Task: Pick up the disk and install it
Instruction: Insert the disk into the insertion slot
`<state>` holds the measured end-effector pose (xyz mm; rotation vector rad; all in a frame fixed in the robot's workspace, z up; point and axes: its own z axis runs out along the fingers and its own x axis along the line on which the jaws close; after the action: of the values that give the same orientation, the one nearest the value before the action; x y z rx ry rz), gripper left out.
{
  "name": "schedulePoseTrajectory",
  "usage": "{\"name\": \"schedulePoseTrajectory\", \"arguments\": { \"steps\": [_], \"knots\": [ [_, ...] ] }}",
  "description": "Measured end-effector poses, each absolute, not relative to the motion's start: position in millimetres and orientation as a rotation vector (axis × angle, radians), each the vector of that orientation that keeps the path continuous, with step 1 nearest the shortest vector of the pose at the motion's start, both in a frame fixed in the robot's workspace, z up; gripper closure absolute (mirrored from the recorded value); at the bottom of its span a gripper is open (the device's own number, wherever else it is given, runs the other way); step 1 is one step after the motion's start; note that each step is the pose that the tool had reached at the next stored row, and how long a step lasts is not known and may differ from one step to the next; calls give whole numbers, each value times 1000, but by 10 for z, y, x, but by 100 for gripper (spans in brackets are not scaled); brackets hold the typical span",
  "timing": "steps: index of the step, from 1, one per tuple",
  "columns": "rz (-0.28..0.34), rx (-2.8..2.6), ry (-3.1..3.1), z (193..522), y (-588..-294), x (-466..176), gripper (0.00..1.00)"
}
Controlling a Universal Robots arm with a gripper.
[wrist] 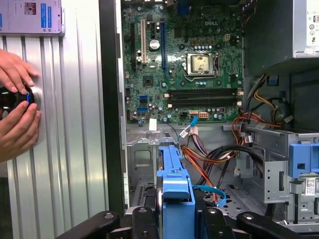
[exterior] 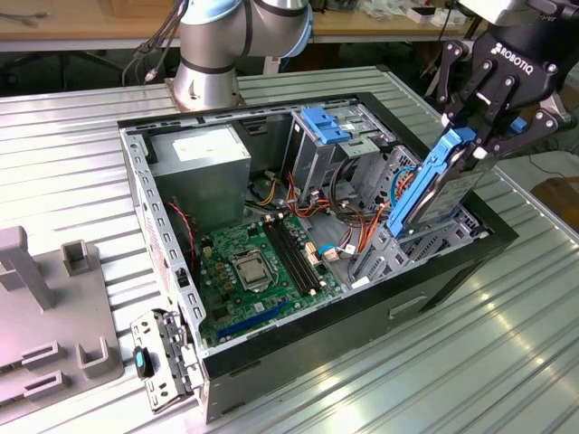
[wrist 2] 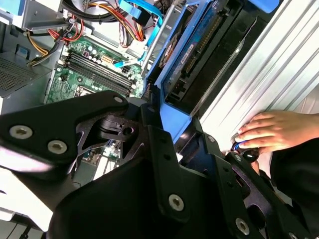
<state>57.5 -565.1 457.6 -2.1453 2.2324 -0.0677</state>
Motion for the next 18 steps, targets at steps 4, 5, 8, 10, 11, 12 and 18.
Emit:
{"name": "schedulePoseTrajectory", "arguments": {
  "steps": [4, 5, 8, 10, 11, 12, 18],
  "knots": [
    [-68, -2145, 2232, 4569, -5652, 573, 63],
    [-68, -2145, 2232, 4569, -5652, 569, 63],
    [-68, -2145, 2232, 4569, -5652, 557, 63],
    [-67, -2145, 2232, 4566, -5652, 556, 63],
    [-67, -2145, 2232, 4562, -5651, 555, 63],
    [-68, -2145, 2232, 4556, -5651, 555, 63],
    [-68, -2145, 2232, 4511, -5652, 555, 63]
  ]
}}
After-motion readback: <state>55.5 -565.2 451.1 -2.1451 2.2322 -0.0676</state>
